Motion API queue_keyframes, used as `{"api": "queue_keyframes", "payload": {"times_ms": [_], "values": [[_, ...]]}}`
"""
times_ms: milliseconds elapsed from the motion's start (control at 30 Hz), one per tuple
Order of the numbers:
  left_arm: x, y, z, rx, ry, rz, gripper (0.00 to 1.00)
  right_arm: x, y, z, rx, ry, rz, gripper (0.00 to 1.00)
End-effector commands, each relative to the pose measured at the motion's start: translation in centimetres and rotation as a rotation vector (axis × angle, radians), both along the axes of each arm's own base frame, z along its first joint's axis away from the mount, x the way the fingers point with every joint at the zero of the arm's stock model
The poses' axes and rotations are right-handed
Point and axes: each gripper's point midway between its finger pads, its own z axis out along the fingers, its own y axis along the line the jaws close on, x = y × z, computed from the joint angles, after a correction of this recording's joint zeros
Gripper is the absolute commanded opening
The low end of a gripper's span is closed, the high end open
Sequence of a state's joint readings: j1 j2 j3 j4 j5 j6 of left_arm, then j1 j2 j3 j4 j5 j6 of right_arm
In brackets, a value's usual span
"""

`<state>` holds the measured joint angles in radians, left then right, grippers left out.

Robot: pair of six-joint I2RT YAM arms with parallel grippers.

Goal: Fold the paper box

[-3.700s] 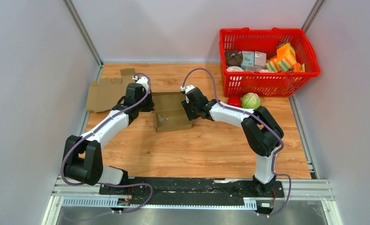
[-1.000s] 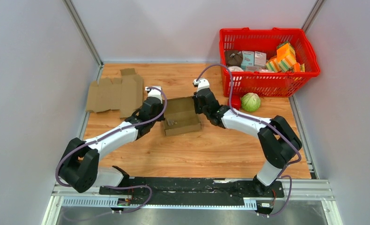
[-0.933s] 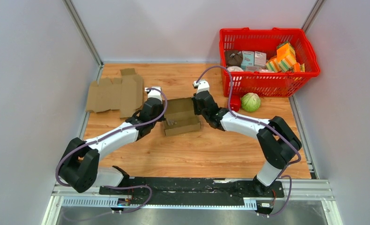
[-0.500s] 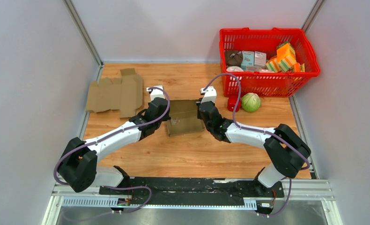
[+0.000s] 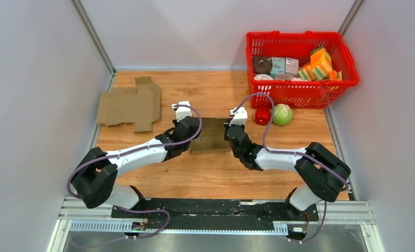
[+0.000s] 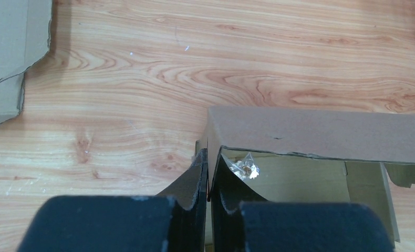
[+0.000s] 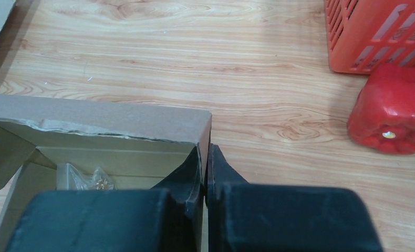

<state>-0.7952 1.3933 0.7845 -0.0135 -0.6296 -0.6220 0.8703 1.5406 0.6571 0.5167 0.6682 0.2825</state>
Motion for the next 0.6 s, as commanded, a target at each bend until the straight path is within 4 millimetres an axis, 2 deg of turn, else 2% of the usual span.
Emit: {"api": "queue_keyframes", "payload": {"times_ms": [0, 133, 267, 567], "values": [[0.2, -1.5, 0.9, -0.042, -0.069, 0.025, 0.08, -0.5, 0.5, 2.3, 0.097, -0.076, -0.011, 0.04], [0.1, -1.4, 0.3, -0.011, -0.092, 0.042, 0.08, -1.0, 0.5, 1.8, 0.107, -0.072, -0.009, 0.11], [-0.4, -1.3, 0.0, -0.027, -0.1, 0.04, 0.08, -1.8, 0.3, 1.3, 0.118, -0.062, -0.014, 0.12], [-1.2, -1.5, -2.1, -0.043, -0.08, 0.002, 0.07, -3.3, 0.1, 0.5, 0.097, -0.048, -0.035, 0.15]]}}
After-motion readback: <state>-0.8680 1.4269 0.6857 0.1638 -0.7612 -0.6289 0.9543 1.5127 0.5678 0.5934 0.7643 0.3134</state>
